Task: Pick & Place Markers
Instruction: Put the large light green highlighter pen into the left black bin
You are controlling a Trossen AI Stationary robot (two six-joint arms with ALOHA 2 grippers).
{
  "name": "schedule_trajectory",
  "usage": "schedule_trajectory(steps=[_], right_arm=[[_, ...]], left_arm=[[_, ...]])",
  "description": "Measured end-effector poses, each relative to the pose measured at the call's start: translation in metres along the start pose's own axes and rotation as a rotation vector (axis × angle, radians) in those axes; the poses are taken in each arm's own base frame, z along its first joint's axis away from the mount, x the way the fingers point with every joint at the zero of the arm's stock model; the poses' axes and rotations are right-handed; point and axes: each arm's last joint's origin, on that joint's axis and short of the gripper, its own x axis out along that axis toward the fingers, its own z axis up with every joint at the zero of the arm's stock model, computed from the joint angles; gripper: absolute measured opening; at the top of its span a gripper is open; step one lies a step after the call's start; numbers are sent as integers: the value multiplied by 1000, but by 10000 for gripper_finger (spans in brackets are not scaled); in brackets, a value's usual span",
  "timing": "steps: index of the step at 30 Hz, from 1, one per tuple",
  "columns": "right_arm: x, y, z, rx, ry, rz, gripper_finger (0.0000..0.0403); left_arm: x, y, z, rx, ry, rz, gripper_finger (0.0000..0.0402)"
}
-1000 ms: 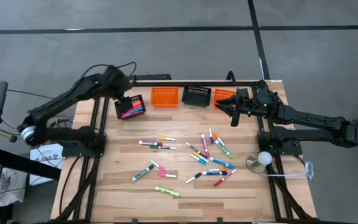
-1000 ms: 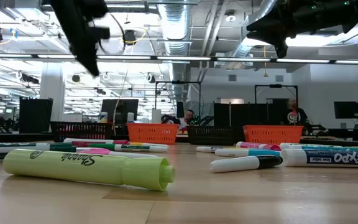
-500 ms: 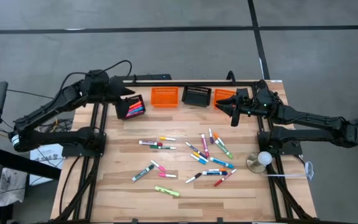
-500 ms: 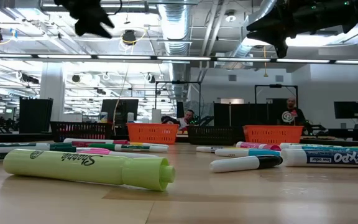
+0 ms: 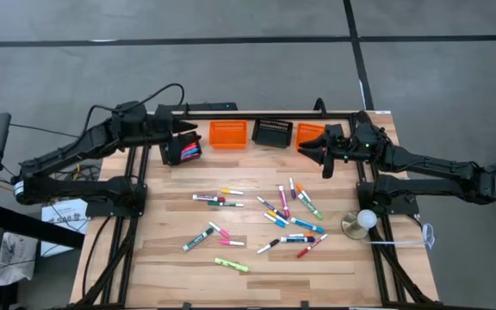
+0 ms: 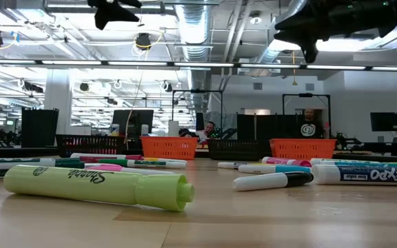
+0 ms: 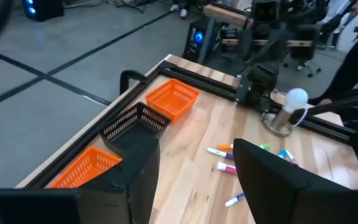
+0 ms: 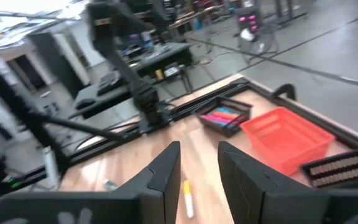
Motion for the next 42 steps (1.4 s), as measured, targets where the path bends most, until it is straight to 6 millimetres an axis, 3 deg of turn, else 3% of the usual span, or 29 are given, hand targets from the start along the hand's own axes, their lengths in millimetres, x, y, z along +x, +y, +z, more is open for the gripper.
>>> schedule_trajectory(steps=[8, 13, 22, 28, 34, 42], right_arm=[[0, 1, 0, -27, 6, 23, 98], [1, 9, 11, -39, 36, 32, 98], [13, 38, 24, -73, 378, -67, 98], [25, 45, 16, 25, 615, -148, 98], [34, 45, -6, 115, 832, -226, 102], [44, 45, -25, 218, 988, -285, 163]], left_arm=[[-17, -7, -32, -105, -154, -66, 180], [-33, -10, -55, -144, -186, -128, 173], [-49, -6, -84, -154, -236, -141, 172], [-51, -4, -97, -158, -239, -142, 172], [-48, -3, -102, -156, -223, -138, 172], [-44, -3, -107, -153, -205, -133, 172]])
